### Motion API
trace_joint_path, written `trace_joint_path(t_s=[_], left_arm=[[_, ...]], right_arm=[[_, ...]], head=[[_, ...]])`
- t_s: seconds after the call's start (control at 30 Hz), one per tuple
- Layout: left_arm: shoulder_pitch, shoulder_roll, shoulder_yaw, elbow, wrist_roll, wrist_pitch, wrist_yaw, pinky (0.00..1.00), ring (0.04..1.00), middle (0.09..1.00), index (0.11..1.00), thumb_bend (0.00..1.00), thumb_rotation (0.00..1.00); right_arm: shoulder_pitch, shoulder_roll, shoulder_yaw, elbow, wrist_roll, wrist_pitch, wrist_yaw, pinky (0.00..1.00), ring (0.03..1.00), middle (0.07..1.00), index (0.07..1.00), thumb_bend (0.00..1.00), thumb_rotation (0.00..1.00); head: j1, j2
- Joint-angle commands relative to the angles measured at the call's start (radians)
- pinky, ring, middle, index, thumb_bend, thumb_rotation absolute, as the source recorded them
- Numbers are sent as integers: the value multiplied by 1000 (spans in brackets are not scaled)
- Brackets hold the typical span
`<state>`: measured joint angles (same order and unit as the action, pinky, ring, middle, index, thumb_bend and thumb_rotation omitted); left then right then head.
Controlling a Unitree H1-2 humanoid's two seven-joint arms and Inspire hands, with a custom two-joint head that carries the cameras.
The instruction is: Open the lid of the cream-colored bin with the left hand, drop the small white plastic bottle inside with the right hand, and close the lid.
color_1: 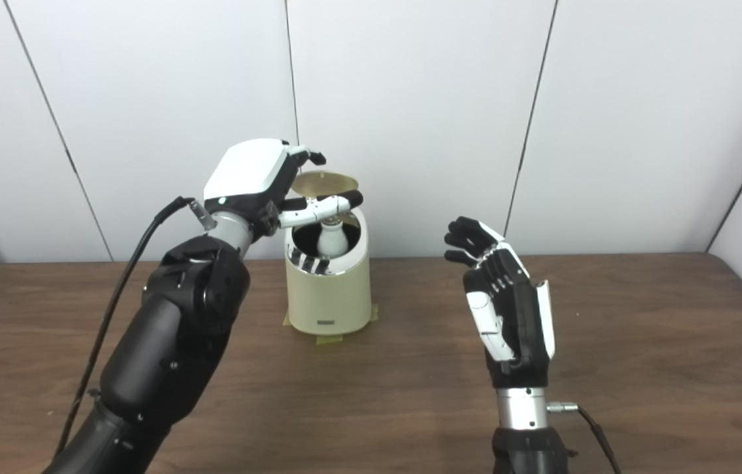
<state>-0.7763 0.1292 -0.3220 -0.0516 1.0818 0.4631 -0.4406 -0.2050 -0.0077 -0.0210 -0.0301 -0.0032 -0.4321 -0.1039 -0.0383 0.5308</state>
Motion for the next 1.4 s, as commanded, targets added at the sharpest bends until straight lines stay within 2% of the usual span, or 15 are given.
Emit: trace_joint_path(t_s=[0.0,0.77,1.2,1.37], left_arm=[[-42,-3,2,-35,18,5,0,1000,951,878,830,760,920],[14,11,-44,-73,24,-20,-25,1000,941,846,824,772,894],[76,17,-74,-73,4,-32,-47,1000,940,856,837,769,917],[102,16,-77,-72,-4,-40,-29,1000,933,841,820,778,922]], right_arm=[[-43,6,-5,-33,1,-38,5,678,747,763,750,296,723],[-38,8,-6,-42,-7,-37,5,674,745,766,746,341,738],[-31,14,-4,-73,0,-21,11,687,746,760,747,284,714],[-35,17,-2,-78,14,-10,15,677,745,756,740,291,688]], head=[[-3,1],[-8,11],[-16,26],[-17,31]])
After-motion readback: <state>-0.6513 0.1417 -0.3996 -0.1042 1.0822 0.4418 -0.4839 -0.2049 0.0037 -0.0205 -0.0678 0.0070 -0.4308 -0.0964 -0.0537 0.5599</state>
